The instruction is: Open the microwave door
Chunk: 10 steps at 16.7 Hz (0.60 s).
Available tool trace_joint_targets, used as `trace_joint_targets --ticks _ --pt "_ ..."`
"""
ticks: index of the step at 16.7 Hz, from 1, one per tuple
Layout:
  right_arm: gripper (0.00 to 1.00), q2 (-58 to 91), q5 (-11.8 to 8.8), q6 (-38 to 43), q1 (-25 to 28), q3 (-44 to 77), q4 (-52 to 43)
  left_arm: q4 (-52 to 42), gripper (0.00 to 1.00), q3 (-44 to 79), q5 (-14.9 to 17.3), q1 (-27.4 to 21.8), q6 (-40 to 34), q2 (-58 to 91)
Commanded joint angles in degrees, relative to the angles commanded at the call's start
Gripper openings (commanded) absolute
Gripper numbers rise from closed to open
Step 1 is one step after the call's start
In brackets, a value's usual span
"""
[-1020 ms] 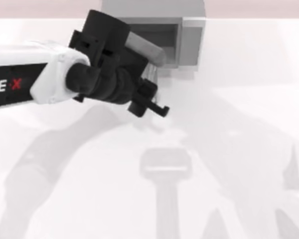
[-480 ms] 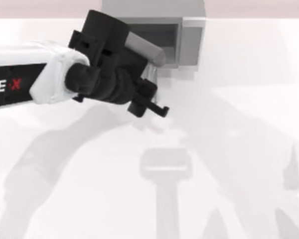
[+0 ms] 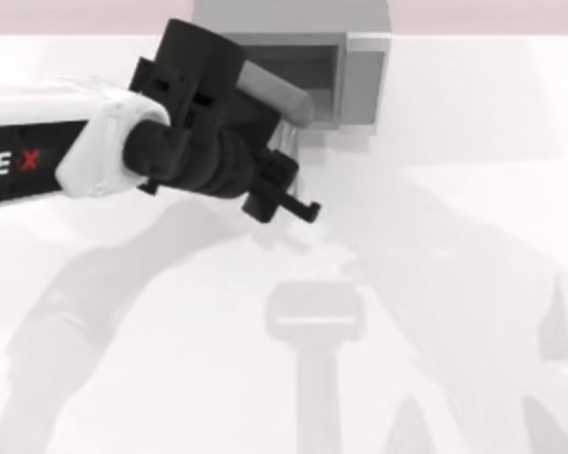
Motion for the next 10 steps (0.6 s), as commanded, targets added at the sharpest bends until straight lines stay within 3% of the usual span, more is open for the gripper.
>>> trace_joint_targets --ticks 10 --pt "1.00 0.0 0.0 0.0 0.0 0.0 0.0 -0.2 0.00 -0.5 1.3 0.2 1.0 -0.3"
